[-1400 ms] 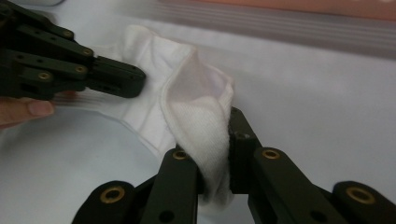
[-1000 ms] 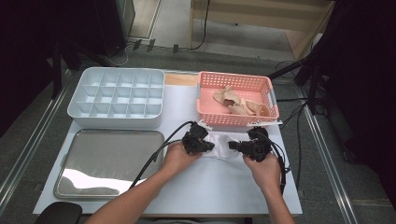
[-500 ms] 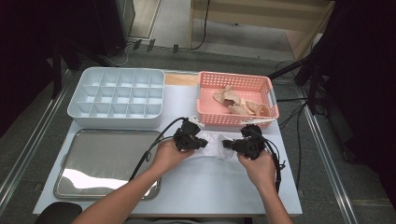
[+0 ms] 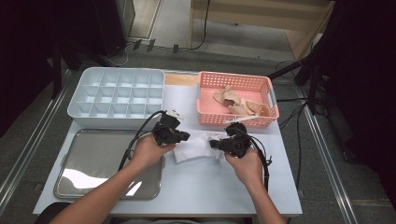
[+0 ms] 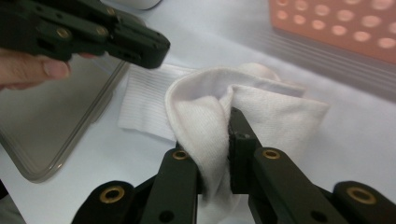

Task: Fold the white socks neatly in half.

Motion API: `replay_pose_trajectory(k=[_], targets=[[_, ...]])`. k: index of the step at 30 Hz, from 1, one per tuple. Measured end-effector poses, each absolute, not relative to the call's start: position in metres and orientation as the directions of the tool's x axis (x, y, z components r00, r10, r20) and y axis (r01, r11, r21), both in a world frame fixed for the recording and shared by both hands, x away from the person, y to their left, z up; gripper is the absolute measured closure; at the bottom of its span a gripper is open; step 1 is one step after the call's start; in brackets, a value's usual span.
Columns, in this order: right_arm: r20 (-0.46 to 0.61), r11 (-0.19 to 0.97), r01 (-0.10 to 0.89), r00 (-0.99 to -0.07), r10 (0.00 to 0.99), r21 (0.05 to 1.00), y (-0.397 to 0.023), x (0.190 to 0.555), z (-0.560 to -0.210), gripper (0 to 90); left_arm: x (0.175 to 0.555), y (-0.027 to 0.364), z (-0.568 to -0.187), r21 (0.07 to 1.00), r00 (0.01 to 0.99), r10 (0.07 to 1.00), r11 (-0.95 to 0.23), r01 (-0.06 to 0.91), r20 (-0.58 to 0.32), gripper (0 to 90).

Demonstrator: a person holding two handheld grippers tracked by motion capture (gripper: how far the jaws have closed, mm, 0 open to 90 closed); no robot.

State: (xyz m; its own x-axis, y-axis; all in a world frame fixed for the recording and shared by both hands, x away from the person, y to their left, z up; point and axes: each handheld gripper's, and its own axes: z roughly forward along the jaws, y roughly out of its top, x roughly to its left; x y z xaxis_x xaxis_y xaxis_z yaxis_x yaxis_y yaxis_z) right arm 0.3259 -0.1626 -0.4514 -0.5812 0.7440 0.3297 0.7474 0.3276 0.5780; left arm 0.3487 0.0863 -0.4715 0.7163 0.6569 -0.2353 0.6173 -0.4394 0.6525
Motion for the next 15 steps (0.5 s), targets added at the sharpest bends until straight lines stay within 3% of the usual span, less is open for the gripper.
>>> replay_pose_trajectory(k=[15], targets=[[0.336,0.391,0.73,-0.632,0.698,0.56,-0.106,0.335,-0.459,83.9,0.346,0.118,-0.463,0.692,0.686,0.679,-0.364,0.623,-0.261,87.3]])
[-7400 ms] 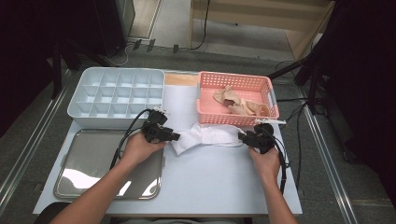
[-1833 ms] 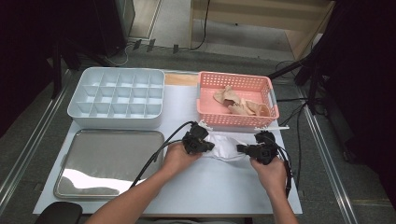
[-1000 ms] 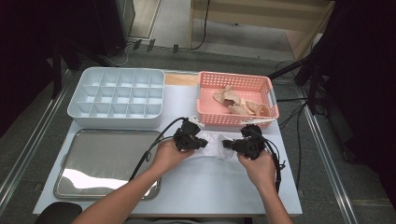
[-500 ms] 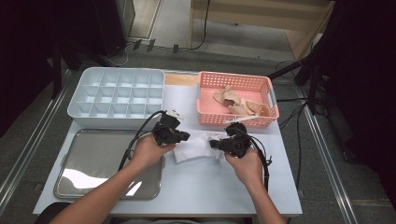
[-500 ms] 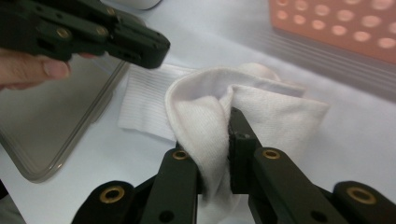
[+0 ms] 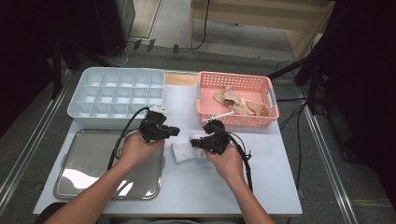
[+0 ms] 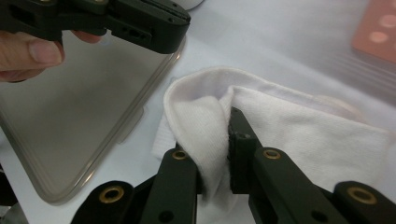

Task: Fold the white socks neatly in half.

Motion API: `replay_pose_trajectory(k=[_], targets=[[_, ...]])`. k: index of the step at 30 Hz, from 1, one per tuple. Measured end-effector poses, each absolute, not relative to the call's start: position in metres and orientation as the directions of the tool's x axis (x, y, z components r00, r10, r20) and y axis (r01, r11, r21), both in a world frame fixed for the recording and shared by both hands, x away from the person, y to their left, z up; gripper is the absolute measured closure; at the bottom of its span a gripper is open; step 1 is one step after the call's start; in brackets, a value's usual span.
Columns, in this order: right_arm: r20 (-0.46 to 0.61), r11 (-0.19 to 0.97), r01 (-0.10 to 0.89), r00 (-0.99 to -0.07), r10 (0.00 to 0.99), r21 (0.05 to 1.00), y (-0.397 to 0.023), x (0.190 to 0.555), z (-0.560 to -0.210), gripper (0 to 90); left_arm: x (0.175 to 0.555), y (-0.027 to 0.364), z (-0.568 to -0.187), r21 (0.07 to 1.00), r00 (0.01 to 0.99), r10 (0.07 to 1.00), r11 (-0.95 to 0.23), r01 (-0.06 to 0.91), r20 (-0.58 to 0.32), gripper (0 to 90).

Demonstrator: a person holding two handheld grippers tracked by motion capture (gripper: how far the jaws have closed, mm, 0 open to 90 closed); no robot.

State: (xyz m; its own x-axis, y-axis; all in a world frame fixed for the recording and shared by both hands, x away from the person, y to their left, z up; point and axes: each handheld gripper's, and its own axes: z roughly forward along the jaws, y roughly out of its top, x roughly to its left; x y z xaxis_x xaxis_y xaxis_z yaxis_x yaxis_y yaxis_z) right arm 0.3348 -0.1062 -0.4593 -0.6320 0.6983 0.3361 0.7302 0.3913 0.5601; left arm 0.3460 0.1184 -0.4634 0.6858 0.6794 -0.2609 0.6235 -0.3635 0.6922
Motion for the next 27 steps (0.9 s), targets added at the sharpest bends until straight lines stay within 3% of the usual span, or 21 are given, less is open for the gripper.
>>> replay_pose_trajectory(k=[16,27], targets=[[0.321,0.406,0.748,-0.616,0.72,0.525,-0.088,0.345,-0.497,82.2,0.345,0.118,-0.469,0.69,0.686,0.681,-0.368,0.624,-0.257,87.1],[0.335,0.398,0.708,-0.656,0.677,0.583,-0.093,0.339,-0.478,57.3,0.345,0.118,-0.47,0.689,0.684,0.687,-0.371,0.622,-0.248,86.7]])
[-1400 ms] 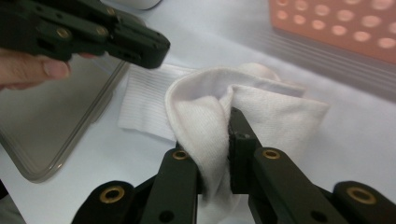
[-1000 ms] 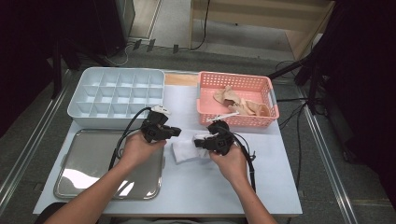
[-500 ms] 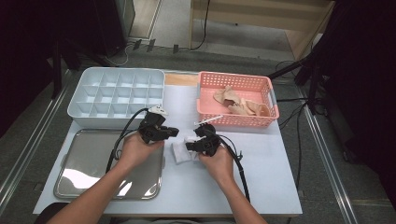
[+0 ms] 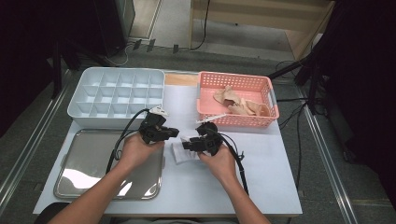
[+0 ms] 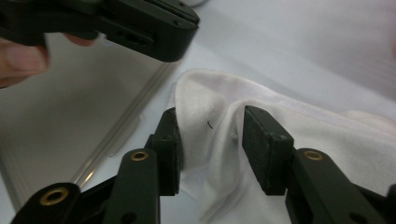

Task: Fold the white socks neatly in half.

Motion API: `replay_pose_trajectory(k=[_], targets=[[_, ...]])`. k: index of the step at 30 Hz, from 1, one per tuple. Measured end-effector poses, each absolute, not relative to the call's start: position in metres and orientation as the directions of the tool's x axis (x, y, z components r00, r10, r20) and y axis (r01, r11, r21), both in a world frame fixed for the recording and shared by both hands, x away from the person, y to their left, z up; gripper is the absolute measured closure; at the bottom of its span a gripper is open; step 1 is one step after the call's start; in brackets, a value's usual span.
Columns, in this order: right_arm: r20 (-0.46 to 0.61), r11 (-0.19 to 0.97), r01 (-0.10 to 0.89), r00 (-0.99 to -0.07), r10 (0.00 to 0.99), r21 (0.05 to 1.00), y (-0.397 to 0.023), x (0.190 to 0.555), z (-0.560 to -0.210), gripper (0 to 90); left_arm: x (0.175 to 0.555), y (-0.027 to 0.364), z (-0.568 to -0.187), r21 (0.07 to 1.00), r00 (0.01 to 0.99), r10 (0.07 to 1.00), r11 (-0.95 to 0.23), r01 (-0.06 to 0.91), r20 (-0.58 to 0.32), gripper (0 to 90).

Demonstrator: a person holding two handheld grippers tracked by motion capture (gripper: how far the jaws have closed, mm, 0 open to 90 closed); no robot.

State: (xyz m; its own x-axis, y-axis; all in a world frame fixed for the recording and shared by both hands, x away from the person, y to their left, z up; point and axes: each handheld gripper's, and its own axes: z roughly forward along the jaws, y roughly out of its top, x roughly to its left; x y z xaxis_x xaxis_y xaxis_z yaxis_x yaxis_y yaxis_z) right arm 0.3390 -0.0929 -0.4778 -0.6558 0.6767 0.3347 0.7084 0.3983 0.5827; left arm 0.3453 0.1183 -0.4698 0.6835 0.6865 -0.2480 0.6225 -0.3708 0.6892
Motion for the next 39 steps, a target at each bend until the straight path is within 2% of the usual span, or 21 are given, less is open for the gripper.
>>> replay_pose_trajectory(k=[7,9,11,22,26,30,39], targets=[[0.341,0.39,0.683,-0.679,0.65,0.617,-0.105,0.33,-0.459,57.7,0.346,0.122,-0.468,0.689,0.674,0.694,-0.36,0.629,-0.253,86.5],[0.35,0.38,0.683,-0.678,0.646,0.624,-0.11,0.328,-0.456,59.1,0.346,0.123,-0.468,0.69,0.676,0.693,-0.361,0.627,-0.251,86.4],[0.349,0.377,0.68,-0.68,0.644,0.629,-0.114,0.326,-0.455,64.2,0.346,0.123,-0.468,0.691,0.672,0.695,-0.355,0.63,-0.256,86.3],[0.32,0.412,0.692,-0.673,0.667,0.593,-0.098,0.321,-0.487,59.5,0.346,0.119,-0.48,0.657,0.665,0.701,-0.377,0.653,-0.259,86.3],[0.293,0.416,0.694,-0.662,0.69,0.588,-0.092,0.322,-0.497,67.0,0.351,0.122,-0.485,0.644,0.653,0.718,-0.384,0.661,-0.241,86.1],[0.29,0.411,0.706,-0.647,0.705,0.576,-0.091,0.324,-0.502,84.6,0.354,0.121,-0.492,0.616,0.647,0.723,-0.402,0.678,-0.24,85.7],[0.324,0.373,0.698,-0.65,0.687,0.611,-0.094,0.322,-0.478,86.6,0.352,0.119,-0.494,0.597,0.657,0.711,-0.422,0.682,-0.248,85.8]])
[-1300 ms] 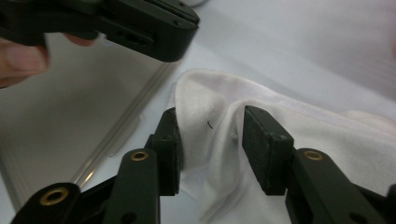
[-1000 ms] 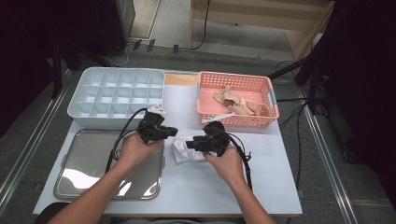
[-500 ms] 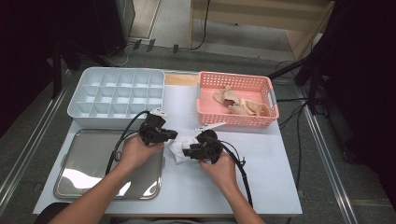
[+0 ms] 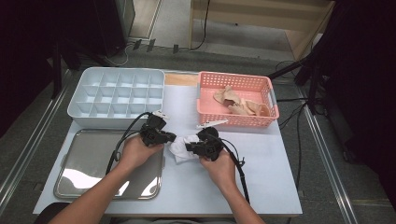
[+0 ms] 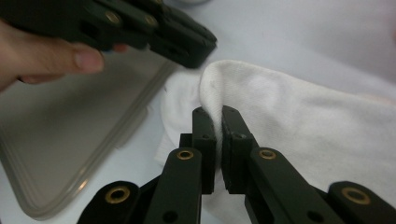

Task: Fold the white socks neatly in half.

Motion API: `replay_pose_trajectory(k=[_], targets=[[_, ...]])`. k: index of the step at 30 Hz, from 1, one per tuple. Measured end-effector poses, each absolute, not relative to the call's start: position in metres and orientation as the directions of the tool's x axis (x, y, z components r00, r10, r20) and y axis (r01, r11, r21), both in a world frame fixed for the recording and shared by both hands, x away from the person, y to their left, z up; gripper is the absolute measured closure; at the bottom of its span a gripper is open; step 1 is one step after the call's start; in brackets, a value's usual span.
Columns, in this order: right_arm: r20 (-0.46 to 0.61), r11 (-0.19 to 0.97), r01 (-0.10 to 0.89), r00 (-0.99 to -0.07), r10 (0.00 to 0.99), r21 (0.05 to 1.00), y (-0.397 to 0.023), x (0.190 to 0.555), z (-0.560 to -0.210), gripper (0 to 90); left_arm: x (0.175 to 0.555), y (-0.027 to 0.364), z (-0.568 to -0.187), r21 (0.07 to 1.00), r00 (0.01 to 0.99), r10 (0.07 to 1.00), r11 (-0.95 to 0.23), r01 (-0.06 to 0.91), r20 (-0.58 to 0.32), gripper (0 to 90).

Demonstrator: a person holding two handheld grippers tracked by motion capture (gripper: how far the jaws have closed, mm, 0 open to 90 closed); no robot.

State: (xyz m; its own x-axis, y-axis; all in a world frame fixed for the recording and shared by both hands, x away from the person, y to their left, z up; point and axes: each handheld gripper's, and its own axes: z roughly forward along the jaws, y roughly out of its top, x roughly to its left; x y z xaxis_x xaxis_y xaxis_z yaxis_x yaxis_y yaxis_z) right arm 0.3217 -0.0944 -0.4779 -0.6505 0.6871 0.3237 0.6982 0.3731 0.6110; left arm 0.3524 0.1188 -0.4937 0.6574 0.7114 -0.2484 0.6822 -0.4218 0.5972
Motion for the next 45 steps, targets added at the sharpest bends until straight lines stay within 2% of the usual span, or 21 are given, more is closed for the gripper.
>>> replay_pose_trajectory(k=[5,14,18,25,26,29,33,45], targets=[[0.341,0.367,0.69,-0.663,0.667,0.624,-0.085,0.324,-0.47,86.6,0.353,0.122,-0.49,0.6,0.652,0.713,-0.412,0.686,-0.257,85.7],[0.325,0.399,0.697,-0.664,0.673,0.596,-0.069,0.33,-0.495,85.4,0.353,0.133,-0.483,0.639,0.623,0.733,-0.347,0.687,-0.272,85.7],[0.358,0.386,0.705,-0.662,0.659,0.595,-0.071,0.331,-0.5,70.6,0.352,0.132,-0.481,0.646,0.631,0.727,-0.35,0.678,-0.269,85.5],[0.351,0.362,0.672,-0.683,0.641,0.646,-0.093,0.323,-0.474,60.2,0.35,0.13,-0.479,0.658,0.638,0.72,-0.344,0.67,-0.273,85.2],[0.351,0.361,0.669,-0.685,0.638,0.649,-0.096,0.323,-0.472,60.3,0.35,0.129,-0.478,0.66,0.638,0.72,-0.343,0.669,-0.273,85.1],[0.332,0.369,0.663,-0.686,0.647,0.651,-0.113,0.319,-0.465,69.5,0.348,0.126,-0.476,0.668,0.646,0.712,-0.34,0.662,-0.277,85.0],[0.321,0.354,0.677,-0.661,0.678,0.645,-0.132,0.32,-0.464,75.9,0.345,0.12,-0.472,0.679,0.666,0.694,-0.352,0.644,-0.272,84.9],[0.307,0.281,0.723,-0.566,0.765,0.631,-0.172,0.323,-0.482,81.6,0.337,0.1,-0.469,0.687,0.712,0.652,-0.391,0.612,-0.263,84.4]])
